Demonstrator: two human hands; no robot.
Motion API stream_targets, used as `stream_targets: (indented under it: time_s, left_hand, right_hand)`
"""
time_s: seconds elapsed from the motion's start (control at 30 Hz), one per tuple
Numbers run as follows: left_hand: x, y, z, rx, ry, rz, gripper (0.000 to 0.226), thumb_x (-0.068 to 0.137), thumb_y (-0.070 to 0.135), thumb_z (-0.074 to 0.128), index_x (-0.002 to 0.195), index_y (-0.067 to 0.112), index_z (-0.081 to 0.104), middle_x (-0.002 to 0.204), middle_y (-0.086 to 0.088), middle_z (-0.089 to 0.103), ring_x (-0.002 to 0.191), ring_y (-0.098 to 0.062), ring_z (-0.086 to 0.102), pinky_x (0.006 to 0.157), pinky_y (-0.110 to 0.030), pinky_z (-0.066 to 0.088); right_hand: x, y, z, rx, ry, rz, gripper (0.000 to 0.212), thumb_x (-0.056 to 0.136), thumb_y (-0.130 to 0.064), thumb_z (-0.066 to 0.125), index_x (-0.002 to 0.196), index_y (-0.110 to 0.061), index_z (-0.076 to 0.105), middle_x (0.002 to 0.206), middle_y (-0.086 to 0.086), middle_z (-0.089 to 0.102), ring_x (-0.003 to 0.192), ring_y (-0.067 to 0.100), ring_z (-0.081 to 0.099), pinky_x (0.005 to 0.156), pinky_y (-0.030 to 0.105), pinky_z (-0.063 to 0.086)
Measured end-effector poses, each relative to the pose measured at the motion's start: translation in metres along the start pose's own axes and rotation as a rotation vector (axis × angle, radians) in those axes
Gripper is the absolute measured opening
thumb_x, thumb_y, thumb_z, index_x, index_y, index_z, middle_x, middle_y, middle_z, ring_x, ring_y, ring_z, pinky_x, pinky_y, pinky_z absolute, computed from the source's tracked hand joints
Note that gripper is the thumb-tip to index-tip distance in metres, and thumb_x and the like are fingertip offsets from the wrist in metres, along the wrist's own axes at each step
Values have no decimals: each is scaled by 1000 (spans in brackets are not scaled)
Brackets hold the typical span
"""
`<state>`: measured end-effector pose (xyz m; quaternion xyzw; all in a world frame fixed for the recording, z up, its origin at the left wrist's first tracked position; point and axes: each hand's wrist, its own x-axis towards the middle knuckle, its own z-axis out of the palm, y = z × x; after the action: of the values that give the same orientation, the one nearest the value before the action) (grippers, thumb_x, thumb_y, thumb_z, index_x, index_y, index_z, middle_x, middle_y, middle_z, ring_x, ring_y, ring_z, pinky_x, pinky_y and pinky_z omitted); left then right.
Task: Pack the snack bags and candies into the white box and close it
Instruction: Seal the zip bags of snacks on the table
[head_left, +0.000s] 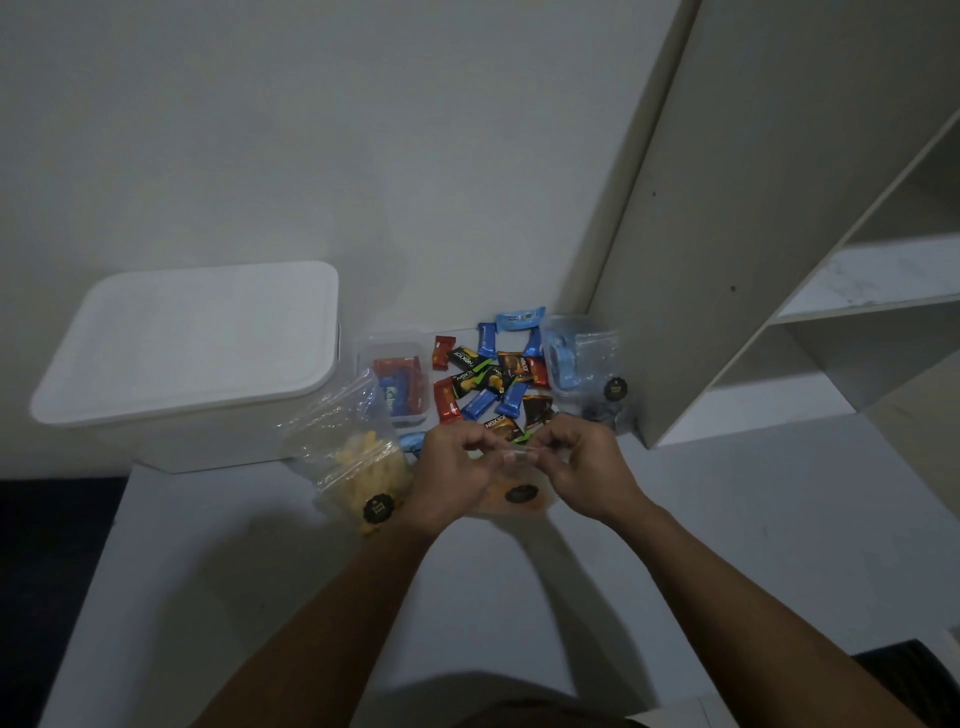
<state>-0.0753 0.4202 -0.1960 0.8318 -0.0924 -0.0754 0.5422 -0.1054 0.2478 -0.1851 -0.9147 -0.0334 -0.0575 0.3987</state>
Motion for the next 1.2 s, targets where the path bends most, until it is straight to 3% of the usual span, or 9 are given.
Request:
stream_targets:
  time_s: [0.23, 0.37, 0.5, 0.57, 0.77, 0.97, 1.1, 1.2]
  left_hand:
    - [1, 2, 1, 21, -12, 28, 4, 79, 18, 74, 81, 21, 72, 81, 10, 67, 81, -5, 61, 72, -24, 48]
    - [1, 2, -1, 22, 60, -8, 7, 80, 10, 70, 82, 17, 71, 84, 5, 67, 83, -8, 60, 69, -20, 44]
    - [3, 0, -4, -13, -26, 3, 7, 82, 13, 68, 83, 19, 69, 86, 5, 67, 86, -8, 61, 78, -28, 49]
    - [3, 1, -3, -19, -77, 14, 7, 80, 19, 72, 84, 24, 70, 86, 8, 67, 88, -8, 61, 78, -30, 50]
    - [3, 6, 0, 38, 15, 15, 10, 81, 14, 68, 77, 23, 70, 80, 11, 63, 82, -3, 57, 69, -23, 43]
    - [3, 2, -7, 54, 20, -1, 8, 80, 15, 69, 79, 23, 69, 82, 9, 65, 84, -7, 59, 73, -34, 54]
    - [7, 7, -5, 226, -43, 126, 10, 76, 22, 71, 86, 25, 73, 86, 14, 61, 88, -1, 52, 75, -26, 45]
    - [8, 12, -4, 308, -19, 224, 8, 78, 19, 71, 85, 19, 76, 77, 14, 60, 80, 0, 49, 68, -24, 39]
  right_hand:
    - [2, 1, 0, 34, -17, 20, 16, 77, -14, 77, 77, -27, 69, 75, -13, 65, 75, 10, 63, 70, 33, 54]
    - [1, 1, -4, 58, -42, 34, 14, 78, -16, 78, 82, -26, 69, 80, -11, 67, 79, 7, 64, 72, 26, 52]
    - [0, 3, -8, 2, -5, 32, 19, 80, -9, 74, 76, -26, 68, 72, -16, 62, 71, 1, 57, 65, 18, 42]
    - [1, 2, -7, -40, 0, 30, 15, 80, -9, 74, 75, -22, 70, 72, -12, 63, 70, 7, 58, 64, 21, 43]
    - [2, -3, -6, 23, -19, 24, 13, 81, -10, 74, 82, -22, 71, 78, -9, 67, 74, 8, 61, 67, 21, 46]
    - [-1, 0, -11, -27, -10, 81, 10, 81, -9, 73, 81, -19, 73, 80, -5, 69, 76, 10, 62, 67, 20, 46]
    - [0, 0, -9, -72, 17, 56, 10, 78, -7, 75, 78, -16, 76, 77, -4, 69, 72, 13, 62, 66, 26, 50]
    - [3, -2, -8, -28, 3, 60, 8, 77, -9, 77, 79, -16, 77, 75, -8, 68, 69, 4, 61, 66, 22, 49]
